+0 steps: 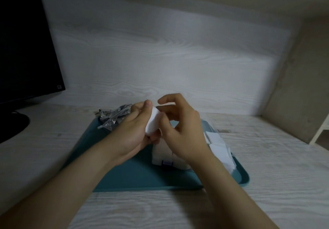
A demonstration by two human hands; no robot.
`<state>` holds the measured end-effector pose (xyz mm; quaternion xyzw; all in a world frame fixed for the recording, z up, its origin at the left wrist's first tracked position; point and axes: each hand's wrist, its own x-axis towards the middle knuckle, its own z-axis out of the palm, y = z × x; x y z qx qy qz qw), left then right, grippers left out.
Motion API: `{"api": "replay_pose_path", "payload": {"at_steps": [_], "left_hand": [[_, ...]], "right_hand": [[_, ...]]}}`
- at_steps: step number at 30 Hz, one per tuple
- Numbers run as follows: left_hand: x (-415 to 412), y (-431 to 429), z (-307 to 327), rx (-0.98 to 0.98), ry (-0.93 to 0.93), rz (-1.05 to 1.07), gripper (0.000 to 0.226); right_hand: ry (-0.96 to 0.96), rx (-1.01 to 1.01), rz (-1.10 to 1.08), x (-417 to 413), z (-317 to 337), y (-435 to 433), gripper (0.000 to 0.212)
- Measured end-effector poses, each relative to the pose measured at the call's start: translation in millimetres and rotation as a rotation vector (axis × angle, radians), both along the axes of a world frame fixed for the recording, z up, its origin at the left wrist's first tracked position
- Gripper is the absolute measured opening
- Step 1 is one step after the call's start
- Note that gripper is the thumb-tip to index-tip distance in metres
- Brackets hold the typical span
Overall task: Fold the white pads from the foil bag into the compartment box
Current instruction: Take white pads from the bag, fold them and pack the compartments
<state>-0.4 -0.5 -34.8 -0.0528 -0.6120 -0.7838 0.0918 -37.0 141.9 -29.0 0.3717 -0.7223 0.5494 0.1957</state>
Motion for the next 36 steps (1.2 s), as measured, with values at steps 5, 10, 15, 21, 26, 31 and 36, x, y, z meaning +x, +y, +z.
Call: {"api": "replay_pose_path", "payload": {"at_steps": [5,10,15,21,26,31,36], "left_hand": [[1.1,4.5,-3.2,-0.073,0.076,0.075,0.049],[-2.7,2.5,-3.8,-0.214,0.094,0.143,0.040],[-8.3,-8.6,-7.7,-0.400,0.031,0.344,0.017],[-7.3,-12.3,-10.1,-0.547,-0.064,0.339,0.023],[-7.3,-11.6,-13.6,-0.627,-0.101,0.255,0.023],[-6.1,-12.6,-15.1,-0.667,-0.128,0.220,0.007],[-8.2,-12.6,-8.9,-0.557,-0.130,0.261,0.013]], "right_hand": [[-0.231,-0.016,0.025,-7.1,5.2,4.6,0.030],[-0.351,-0.197,0.077,-7.7,15.4,13.4,0.030],[-0.443,-0.039,-0.140,-16.9,12.5,34.8,0.022],[-0.402,0.227,-0.157,-15.0,5.8,30.1,0.011],[-0.296,0.358,-0.179,-16.0,1.5,28.5,0.013],[-0.129,0.434,-0.213,-16.3,-2.9,25.5,0.020],[-0.333,0.181,-0.145,-15.6,5.0,30.7,0.024]]}}
